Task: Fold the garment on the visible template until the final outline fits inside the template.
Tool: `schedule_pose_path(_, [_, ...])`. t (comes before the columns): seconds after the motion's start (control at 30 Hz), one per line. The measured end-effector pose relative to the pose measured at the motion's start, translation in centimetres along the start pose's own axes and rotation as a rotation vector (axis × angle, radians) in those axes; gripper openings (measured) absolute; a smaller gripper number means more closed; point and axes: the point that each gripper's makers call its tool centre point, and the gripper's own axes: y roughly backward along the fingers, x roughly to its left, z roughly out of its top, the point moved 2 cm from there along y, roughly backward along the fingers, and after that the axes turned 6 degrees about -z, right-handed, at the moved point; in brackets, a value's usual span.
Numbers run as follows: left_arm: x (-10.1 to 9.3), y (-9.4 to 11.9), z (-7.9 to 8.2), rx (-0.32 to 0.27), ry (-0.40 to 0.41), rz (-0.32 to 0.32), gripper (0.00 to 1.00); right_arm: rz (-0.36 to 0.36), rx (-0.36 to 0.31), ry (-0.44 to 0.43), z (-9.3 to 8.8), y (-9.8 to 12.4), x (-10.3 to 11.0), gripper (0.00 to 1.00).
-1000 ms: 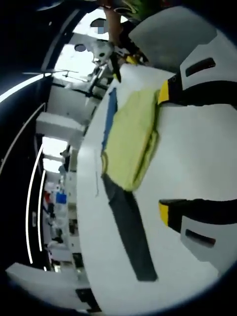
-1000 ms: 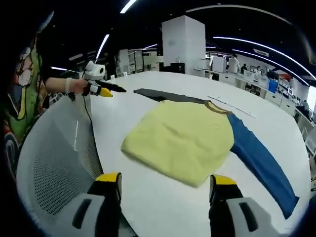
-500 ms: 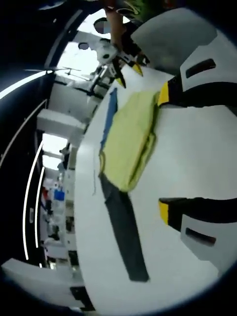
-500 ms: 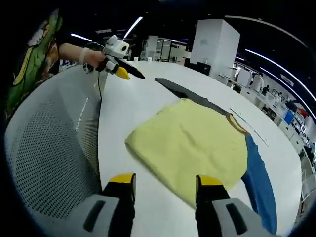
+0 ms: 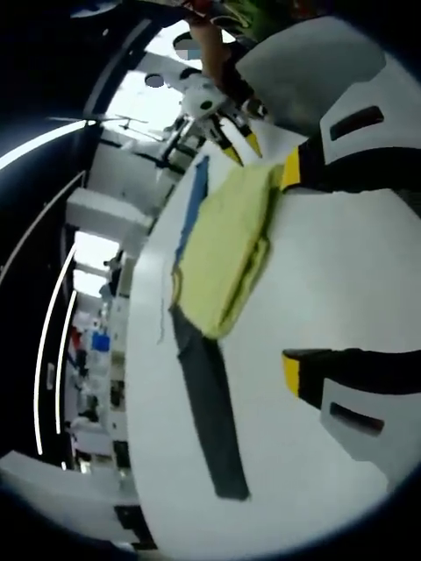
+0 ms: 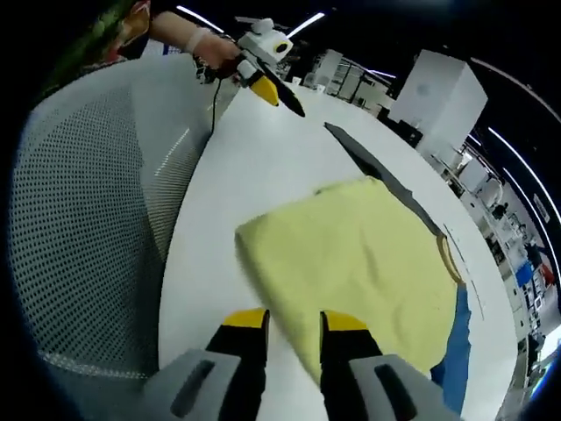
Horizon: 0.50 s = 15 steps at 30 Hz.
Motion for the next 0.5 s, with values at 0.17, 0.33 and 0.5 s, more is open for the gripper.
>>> schedule_pose_path(0.17, [-0.1, 0.1, -0.2, 0.001, 0.009, 0.001, 0.68, 0.019, 0.002, 0.035, 0.2, -0.8, 0.3, 0.10])
schedule_pose_path(0.33, [0.1, 0.4, -0.4, -0.001, 0.016, 0.008, 0.68, 0.029, 0.000, 0.005, 0.6, -0.9, -0.2, 0.00])
schedule_pose_path(0.5, [0.2, 0.5, -0.8, -0.005, 0.029, 0.013, 0.67, 0.035, -0.008, -0.070, 1.7, 0.0, -2.1, 0.00])
